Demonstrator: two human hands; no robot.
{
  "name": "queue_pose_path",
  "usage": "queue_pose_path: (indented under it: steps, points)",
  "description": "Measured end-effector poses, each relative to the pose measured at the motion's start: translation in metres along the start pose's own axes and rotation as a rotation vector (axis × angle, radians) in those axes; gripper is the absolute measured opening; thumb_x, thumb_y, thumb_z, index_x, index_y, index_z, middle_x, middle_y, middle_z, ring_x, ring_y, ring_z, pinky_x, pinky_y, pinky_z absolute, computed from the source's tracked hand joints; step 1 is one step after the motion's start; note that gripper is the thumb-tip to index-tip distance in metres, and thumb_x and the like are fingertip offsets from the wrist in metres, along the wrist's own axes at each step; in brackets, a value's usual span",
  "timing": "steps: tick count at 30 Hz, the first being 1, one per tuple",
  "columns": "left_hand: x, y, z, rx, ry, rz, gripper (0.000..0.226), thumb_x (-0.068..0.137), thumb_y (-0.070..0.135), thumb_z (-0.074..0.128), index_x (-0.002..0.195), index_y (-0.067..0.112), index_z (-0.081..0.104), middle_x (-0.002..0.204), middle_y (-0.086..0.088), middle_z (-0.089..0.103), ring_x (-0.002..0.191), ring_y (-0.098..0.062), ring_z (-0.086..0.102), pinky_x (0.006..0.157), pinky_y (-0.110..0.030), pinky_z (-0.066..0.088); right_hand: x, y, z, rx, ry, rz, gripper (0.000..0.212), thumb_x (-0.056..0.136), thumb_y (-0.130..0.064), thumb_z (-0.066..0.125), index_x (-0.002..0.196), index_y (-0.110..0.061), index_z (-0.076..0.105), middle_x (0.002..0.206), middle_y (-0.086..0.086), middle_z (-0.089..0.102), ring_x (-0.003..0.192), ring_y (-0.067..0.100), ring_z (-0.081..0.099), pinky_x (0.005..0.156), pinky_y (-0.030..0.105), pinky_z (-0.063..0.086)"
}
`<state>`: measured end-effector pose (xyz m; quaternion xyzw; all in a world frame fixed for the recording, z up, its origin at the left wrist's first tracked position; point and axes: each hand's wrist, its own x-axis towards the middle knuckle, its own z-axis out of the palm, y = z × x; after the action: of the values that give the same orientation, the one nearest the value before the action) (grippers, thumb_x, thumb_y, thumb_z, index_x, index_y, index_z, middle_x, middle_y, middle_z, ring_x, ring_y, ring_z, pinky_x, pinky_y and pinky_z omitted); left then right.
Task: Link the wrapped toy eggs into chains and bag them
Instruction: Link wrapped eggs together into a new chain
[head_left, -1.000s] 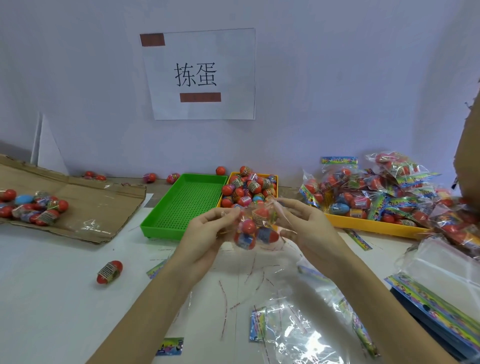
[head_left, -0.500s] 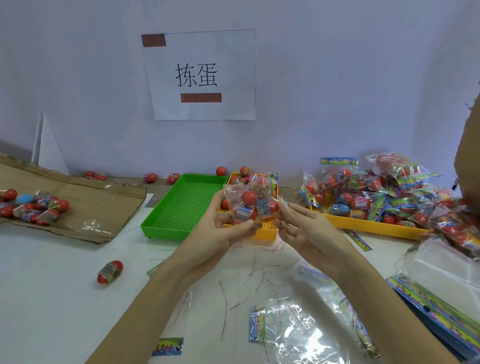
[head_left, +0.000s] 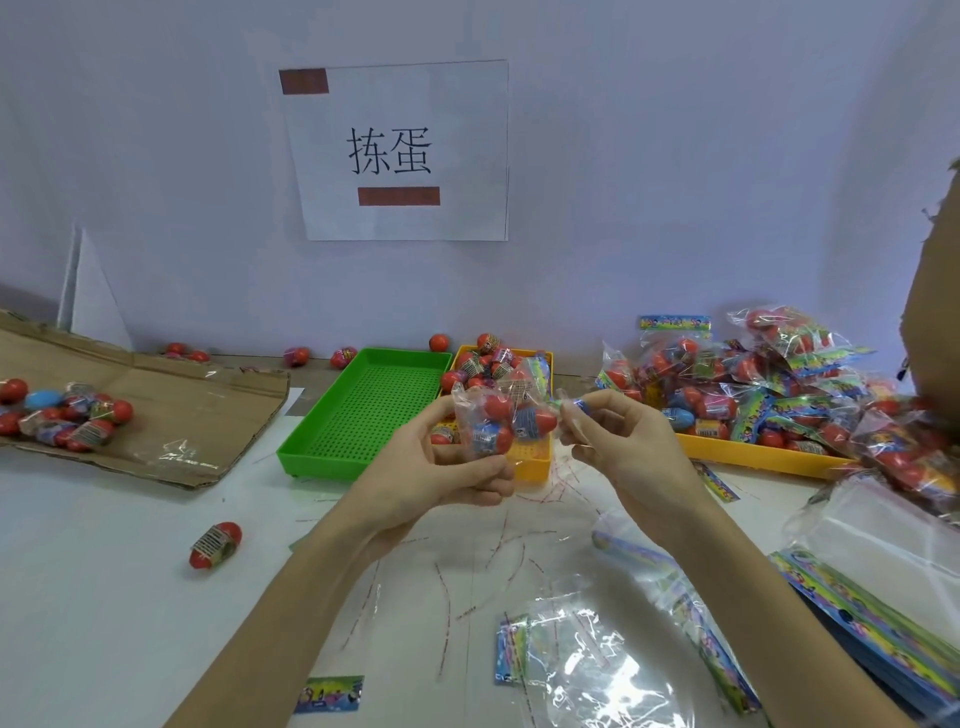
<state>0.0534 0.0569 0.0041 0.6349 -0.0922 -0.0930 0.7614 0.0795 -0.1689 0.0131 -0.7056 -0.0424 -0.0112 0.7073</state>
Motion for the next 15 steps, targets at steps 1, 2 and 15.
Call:
queue_pose_path:
  steps: [1, 2, 15]
  points:
    - [0.0, 0.0, 0.001, 0.061, 0.018, 0.057, 0.067, 0.075, 0.005, 0.087, 0.133, 0.02, 0.057, 0.099, -0.028, 0.077, 0.088, -0.037, 0.078, 0.074, -0.034, 0.064, 0.0, 0.002, 0.001, 0.0, 0.018, -0.002, 0.019, 0.094, -0.026, 0.071, 0.101, -0.008, 0.073, 0.082, 0.002, 0.075, 0.077, 0.012, 0.07, 0.068, 0.02, 0.056]
    - [0.0, -0.002, 0.003, 0.131, 0.058, 0.122, 0.065, 0.077, 0.004, 0.087, 0.133, 0.02, 0.057, 0.096, -0.024, 0.078, 0.085, -0.036, 0.078, 0.073, -0.034, 0.064, 0.0, 0.003, 0.003, 0.007, 0.034, 0.012, 0.019, 0.093, -0.026, 0.071, 0.103, -0.01, 0.073, 0.085, 0.002, 0.076, 0.078, 0.013, 0.072, 0.067, 0.019, 0.057]
    - [0.002, -0.02, 0.005, 1.374, 0.313, 0.924, 0.074, 0.087, -0.007, 0.075, 0.152, 0.023, 0.053, 0.092, 0.0, 0.067, 0.069, -0.021, 0.062, 0.059, -0.04, 0.058, -0.008, -0.003, 0.021, 0.11, -0.253, 0.173, 0.067, 0.087, -0.065, 0.063, 0.111, -0.003, 0.074, 0.101, 0.017, 0.078, 0.094, 0.031, 0.077, 0.075, 0.032, 0.063]
